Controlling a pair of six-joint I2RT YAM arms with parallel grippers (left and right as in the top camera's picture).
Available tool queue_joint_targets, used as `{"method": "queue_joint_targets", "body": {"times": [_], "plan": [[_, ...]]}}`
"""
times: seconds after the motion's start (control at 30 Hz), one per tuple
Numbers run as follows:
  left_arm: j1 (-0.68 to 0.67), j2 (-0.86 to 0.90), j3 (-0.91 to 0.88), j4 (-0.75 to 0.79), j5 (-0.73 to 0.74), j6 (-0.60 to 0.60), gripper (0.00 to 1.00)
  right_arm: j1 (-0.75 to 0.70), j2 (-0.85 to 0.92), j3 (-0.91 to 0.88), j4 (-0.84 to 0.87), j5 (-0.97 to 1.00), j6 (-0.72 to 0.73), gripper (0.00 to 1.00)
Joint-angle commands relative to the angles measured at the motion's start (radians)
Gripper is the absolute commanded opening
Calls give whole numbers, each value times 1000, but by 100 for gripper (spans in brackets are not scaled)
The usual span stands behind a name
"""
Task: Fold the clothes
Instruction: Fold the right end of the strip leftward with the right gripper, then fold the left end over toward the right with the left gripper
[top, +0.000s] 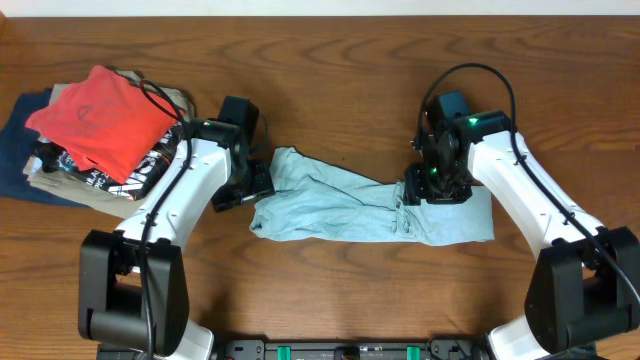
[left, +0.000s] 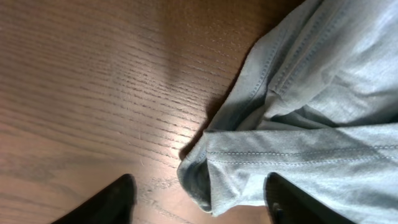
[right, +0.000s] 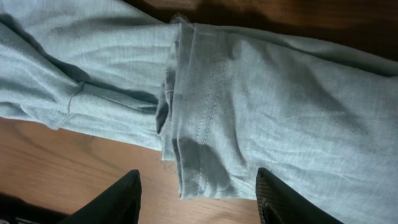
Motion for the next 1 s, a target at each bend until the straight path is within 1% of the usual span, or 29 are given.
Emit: {"method": "queue_joint_targets", "body": {"times": [0.0, 0.1, 0.2, 0.27, 0.37, 0.43, 0.5, 0.63, 0.77, 0.8, 0.83, 0.87, 0.9, 0.97], "plan": [[4, -3, -4, -2, -19, -2, 74, 10, -1, -2, 2, 5, 11, 57], [4, -3, -4, 11, -19, 4, 79, 11, -1, -2, 6, 12, 12, 57], [4, 1, -4, 40, -19, 62, 83, 16, -1, -2, 10, 13, 12, 56], [4, 11, -4, 56, -18, 97, 85, 19, -1, -2, 9, 18, 27, 50], [4, 37, -4, 69, -8, 142, 88, 18, -1, -2, 10, 24, 73, 45], [6, 61, -4, 84, 51, 189, 89, 18, -1, -2, 8, 23, 76, 43], [6, 93, -4, 108, 110, 222, 89, 18, -1, -2, 3, 24, 76, 42], [6, 156, -4, 154, 158, 228, 89, 18, -1, -2, -5, 27, 76, 41], [5, 214, -4, 183, 267, 247, 89, 17, -1, -2, -26, 72, 83, 41], [5, 226, -4, 186, 299, 253, 88, 14, -1, -2, -34, 95, 91, 41], [4, 239, -4, 186, 335, 264, 83, 10, -1, -2, -43, 116, 95, 41], [4, 249, -4, 186, 359, 274, 77, 3, -1, -2, -51, 132, 95, 40], [3, 259, -4, 186, 373, 277, 69, -4, -1, -2, -57, 143, 95, 40], [3, 267, -4, 185, 399, 290, 47, -25, -1, -2, -68, 156, 98, 38]]}}
